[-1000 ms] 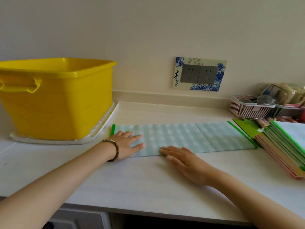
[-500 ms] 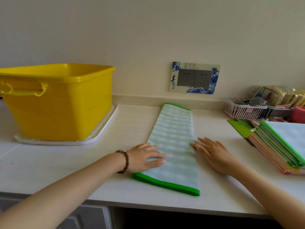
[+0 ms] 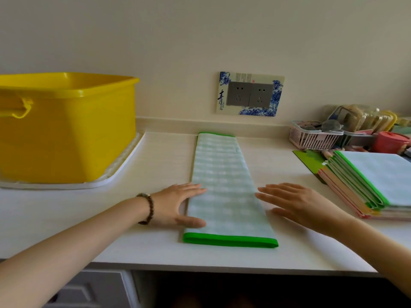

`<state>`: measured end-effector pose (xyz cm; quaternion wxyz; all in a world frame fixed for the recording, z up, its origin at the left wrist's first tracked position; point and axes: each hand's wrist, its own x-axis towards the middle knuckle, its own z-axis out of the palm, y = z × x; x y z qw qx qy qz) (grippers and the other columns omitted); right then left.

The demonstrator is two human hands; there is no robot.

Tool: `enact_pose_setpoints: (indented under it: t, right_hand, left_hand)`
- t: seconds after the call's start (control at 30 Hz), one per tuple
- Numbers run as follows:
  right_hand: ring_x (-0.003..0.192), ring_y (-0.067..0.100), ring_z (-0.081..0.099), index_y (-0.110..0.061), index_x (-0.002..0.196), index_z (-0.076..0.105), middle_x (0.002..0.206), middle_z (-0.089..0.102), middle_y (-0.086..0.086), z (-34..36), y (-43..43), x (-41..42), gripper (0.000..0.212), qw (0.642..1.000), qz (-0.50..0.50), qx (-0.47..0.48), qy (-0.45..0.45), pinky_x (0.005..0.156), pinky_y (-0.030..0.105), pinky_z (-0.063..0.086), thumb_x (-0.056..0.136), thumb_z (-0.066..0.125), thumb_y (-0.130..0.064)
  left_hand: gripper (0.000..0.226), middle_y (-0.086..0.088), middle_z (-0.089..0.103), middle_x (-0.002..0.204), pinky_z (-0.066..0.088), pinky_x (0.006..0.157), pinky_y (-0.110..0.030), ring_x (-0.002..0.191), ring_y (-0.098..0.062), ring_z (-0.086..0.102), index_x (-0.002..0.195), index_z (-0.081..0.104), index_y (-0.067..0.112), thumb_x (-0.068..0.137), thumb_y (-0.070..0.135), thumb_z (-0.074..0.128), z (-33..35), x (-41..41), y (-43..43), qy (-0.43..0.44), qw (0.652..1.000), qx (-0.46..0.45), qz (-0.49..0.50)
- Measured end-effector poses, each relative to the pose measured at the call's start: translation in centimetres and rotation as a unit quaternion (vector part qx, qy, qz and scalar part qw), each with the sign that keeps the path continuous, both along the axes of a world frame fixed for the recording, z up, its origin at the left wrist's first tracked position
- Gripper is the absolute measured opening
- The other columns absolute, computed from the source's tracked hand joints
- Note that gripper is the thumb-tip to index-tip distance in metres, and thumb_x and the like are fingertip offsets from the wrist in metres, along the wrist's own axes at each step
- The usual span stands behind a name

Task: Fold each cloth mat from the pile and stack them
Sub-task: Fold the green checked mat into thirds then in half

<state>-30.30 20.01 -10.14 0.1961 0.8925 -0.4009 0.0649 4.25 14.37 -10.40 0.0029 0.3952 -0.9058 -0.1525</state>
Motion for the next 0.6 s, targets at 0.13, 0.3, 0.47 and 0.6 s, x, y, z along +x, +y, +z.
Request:
enact_pose_setpoints:
  t: [0.13,0.3,0.47,0.6]
  right_hand:
    - [0.114,0.018,0.061,-0.016,0.135,0.052,0.133,0.057,0.001,0.5,0.1,0.0,0.043,0.995,0.08,-0.016,0.053,0.088,0.032,0.054,0.098,0.031,-0.025]
    - [0.114,0.023,0.061,-0.012,0.137,0.048,0.132,0.058,0.005,-0.1,-1.7,1.1,0.042,0.99,0.124,-0.03,0.06,0.086,0.033,0.055,0.095,0.042,-0.015]
    - [0.111,0.02,0.063,-0.019,0.134,0.049,0.129,0.061,0.002,-0.5,-3.7,2.9,0.043,0.996,0.089,0.001,0.005,0.083,0.031,0.055,0.091,0.04,-0.023]
    - [0.106,0.013,0.065,-0.032,0.13,0.055,0.127,0.062,-0.007,-0.7,-4.0,3.1,0.049,0.995,0.051,0.066,-0.061,0.075,0.026,0.057,0.081,0.059,-0.024]
  left_hand:
    - [0.127,0.013,-0.004,0.157,-0.003,0.115,-0.023,0.143,-0.002,-0.004,0.149,0.004,0.033,0.043,0.099,0.025,-0.3,0.0,-0.1,-0.049,0.998,-0.022,-0.013]
    - [0.129,0.013,-0.007,0.157,-0.006,0.113,-0.022,0.143,-0.002,-0.006,0.149,0.0,0.033,0.041,0.099,0.023,-0.3,0.0,0.0,-0.057,0.998,-0.023,-0.019]
    - [0.131,0.014,-0.008,0.157,0.0,0.118,-0.029,0.144,-0.005,-0.005,0.149,-0.001,0.036,0.038,0.101,0.025,-0.2,0.1,-0.3,-0.058,0.998,-0.014,-0.02]
    - [0.127,0.017,-0.012,0.156,0.003,0.119,-0.035,0.143,-0.006,-0.008,0.147,-0.003,0.042,0.038,0.099,0.033,0.0,0.8,-0.9,-0.071,0.997,0.01,-0.012]
